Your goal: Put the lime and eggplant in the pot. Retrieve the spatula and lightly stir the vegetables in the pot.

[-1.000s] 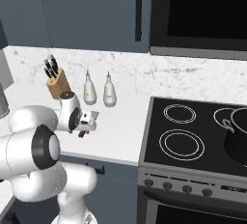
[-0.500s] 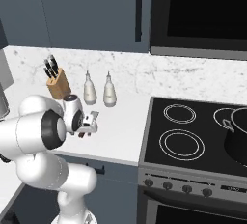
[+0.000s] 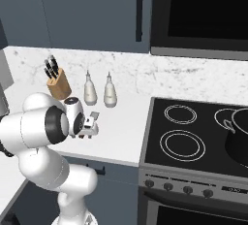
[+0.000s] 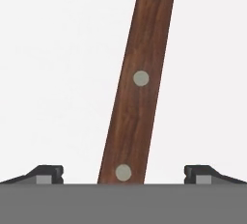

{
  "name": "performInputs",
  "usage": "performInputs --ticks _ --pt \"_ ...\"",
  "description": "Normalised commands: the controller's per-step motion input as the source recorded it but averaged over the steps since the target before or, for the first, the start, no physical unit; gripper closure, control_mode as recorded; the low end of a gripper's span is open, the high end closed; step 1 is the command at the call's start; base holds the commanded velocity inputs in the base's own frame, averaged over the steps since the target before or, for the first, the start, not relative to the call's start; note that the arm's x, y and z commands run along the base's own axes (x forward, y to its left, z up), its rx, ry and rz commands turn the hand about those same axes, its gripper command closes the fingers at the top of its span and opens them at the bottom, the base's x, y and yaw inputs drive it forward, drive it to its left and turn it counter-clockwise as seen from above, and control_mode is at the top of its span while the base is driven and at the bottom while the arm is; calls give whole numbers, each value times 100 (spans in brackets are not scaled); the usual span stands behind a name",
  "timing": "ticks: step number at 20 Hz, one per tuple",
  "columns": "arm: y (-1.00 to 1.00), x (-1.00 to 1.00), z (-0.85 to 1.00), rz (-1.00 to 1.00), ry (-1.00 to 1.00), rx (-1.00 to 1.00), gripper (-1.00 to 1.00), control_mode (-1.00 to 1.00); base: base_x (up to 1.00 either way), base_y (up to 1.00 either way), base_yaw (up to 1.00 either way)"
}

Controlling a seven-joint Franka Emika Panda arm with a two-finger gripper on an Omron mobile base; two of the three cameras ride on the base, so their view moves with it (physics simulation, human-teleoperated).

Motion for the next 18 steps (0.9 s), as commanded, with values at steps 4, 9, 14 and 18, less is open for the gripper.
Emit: performInputs --ticks 4,9,14,18 --pt "0 13 -8 0 0 0 -100 -100 0 0 0" --pt "0 0 -6 0 0 0 -100 -100 0 0 0" --pt "0 0 -2 0 0 0 100 -100 0 0 0" --pt "0 0 0 0 0 0 100 -100 0 0 0"
